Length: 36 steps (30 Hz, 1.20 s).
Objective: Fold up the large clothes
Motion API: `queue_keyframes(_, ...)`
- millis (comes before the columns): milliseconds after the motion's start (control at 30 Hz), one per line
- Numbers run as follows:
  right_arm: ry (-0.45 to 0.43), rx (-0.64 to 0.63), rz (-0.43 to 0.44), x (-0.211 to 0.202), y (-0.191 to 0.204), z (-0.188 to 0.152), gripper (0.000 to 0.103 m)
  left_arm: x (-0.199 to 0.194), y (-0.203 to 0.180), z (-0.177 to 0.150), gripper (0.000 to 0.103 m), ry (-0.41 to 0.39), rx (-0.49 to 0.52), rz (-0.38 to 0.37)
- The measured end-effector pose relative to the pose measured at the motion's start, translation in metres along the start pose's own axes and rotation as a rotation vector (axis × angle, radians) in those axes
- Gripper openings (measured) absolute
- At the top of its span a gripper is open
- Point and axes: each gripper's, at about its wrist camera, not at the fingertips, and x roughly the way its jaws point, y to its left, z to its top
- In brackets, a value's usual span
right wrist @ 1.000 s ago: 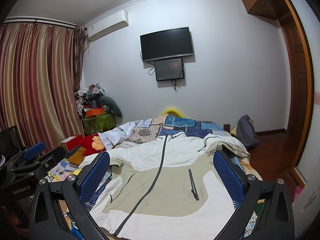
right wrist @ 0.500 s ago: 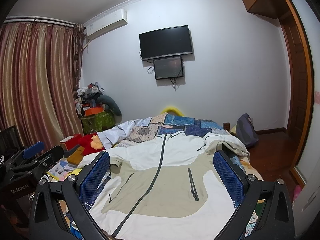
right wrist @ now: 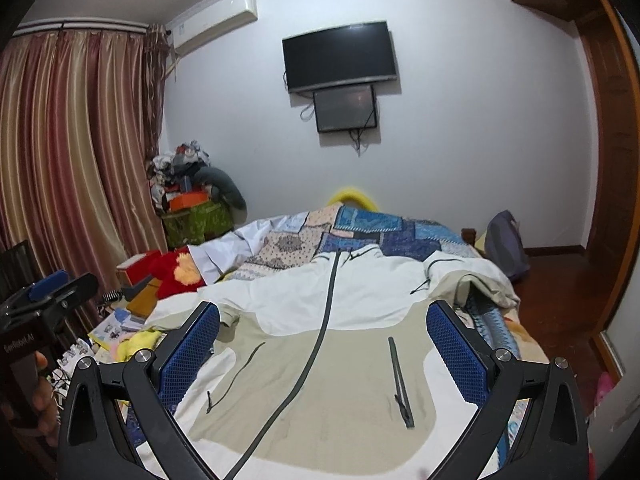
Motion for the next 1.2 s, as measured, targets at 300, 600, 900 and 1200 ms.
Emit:
queue_keyframes(300, 0.105, -0.1, -0.019, 0.114, 0.01, 0.017, 0.103, 0.096, 0.075, -0.003, 0.103, 0.158, -0.075, 0.112)
queue_keyframes(600, 0.277, -0.174, 0.018, 0.242, 0.032, 0.003, 0.103, 0.202, 0.154, -0.039, 0.103, 0.321, -0.156, 0.251)
queue_keyframes(900, 0.424, -0.212, 0.022, 0.355, 0.052, -0.026, 0.103, 0.273, 0.224, -0.089, 0.097, 0.522, -0.414, 0.241)
queue_keyframes(1200, 0.548, -0.243, 0.077, 0.431, 0.068, -0.051, 0.103, 0.307, 0.262, -0.107, 0.074, 0.55, -0.647, 0.142)
